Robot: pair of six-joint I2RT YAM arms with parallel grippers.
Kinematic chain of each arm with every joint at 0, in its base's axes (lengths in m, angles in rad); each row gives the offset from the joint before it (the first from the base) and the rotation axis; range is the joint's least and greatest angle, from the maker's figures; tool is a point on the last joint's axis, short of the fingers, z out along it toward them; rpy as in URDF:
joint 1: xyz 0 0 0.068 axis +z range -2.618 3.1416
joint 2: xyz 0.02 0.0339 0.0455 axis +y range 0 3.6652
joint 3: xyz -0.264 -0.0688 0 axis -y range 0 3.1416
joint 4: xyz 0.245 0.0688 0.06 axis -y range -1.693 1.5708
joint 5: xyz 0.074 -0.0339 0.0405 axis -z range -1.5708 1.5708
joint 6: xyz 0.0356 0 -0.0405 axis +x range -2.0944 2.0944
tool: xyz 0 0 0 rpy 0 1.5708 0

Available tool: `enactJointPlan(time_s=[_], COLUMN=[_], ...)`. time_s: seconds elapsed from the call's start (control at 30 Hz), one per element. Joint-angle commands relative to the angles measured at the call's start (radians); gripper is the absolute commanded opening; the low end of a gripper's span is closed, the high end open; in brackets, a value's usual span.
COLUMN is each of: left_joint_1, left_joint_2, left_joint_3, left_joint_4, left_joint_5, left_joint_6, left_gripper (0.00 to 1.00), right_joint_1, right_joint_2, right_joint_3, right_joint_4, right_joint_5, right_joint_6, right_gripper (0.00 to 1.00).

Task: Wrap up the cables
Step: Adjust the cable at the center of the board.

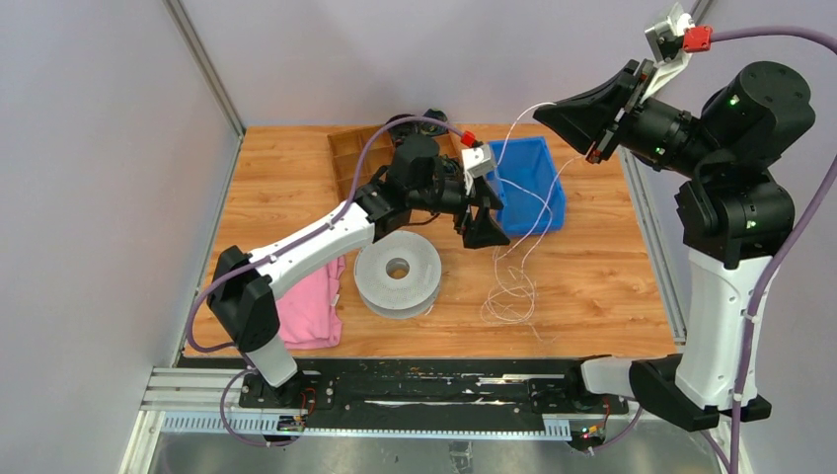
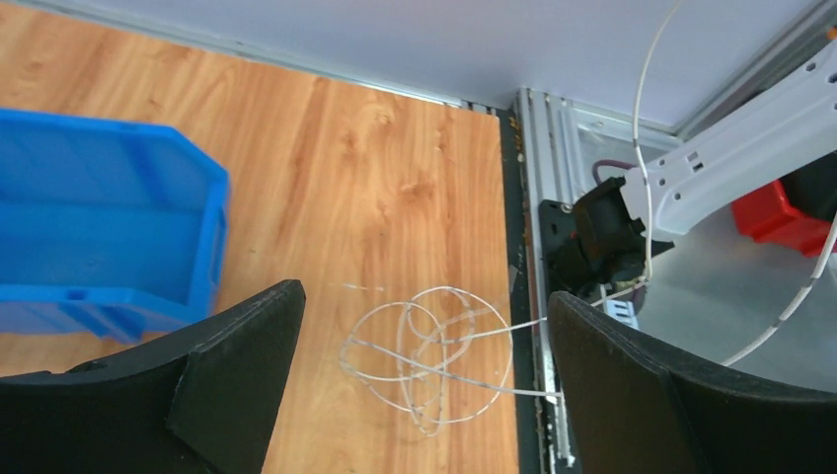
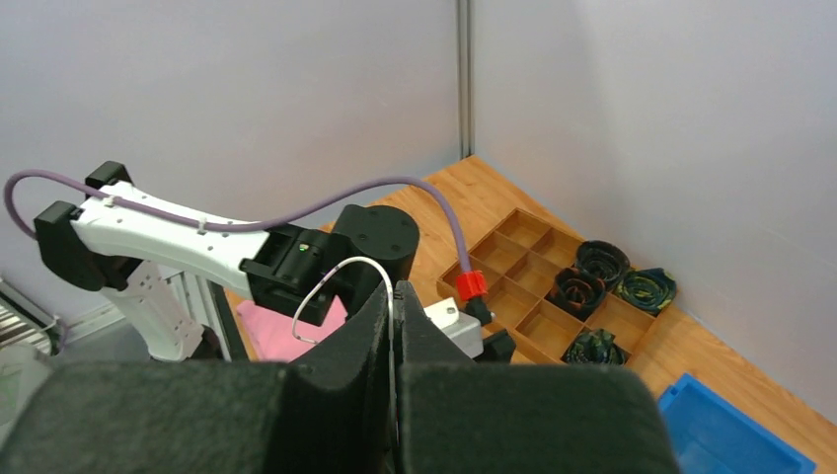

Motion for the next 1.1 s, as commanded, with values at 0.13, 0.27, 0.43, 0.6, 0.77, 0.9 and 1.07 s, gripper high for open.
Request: enactJointPlan(time_s=[0.13,0.27,0.43,0.6,0.77,0.9,1.07], left_joint_1=[-0.005,-0.014,-0.063,-0.108,-0.127,-0.128,-0.131], left_joint_2=[-0.021,-0.026,-0.025,0.012,0.072,0.105,0.129], left_joint_3=[-0.092,-0.121,-0.113,-0.073,-0.035,-0.05,-0.116], left_joint_4=[0.151,0.17,0.199,0.202,0.241,0.337,0.51], left_joint_5=[0.177,0.225,0.211,0.109,0.036,-0.025,-0.024], left_joint_6=[-0.075,-0.109,-0.155,-0.2,-0.274,-0.383,-0.503], left_gripper=[0.98,0.98,0.98,0.98,0.98,0.98,0.98], right_joint_1=[-0.021,-0.022,-0.023,-0.023,-0.024,-0.028,-0.04], right_joint_2=[-0.044,-0.042,-0.039,-0.049,-0.062,-0.068,-0.076], right_joint_3=[-0.068,-0.083,-0.109,-0.138,-0.161,-0.168,-0.166], right_joint_4=[0.067,0.068,0.076,0.088,0.103,0.11,0.121], right_joint_5=[-0.062,-0.063,-0.061,-0.063,-0.07,-0.077,-0.086], right_joint_6=[0.045,0.046,0.052,0.058,0.068,0.074,0.091], right_gripper=[0.01,0.01,0.01,0.0,0.01,0.01,0.01])
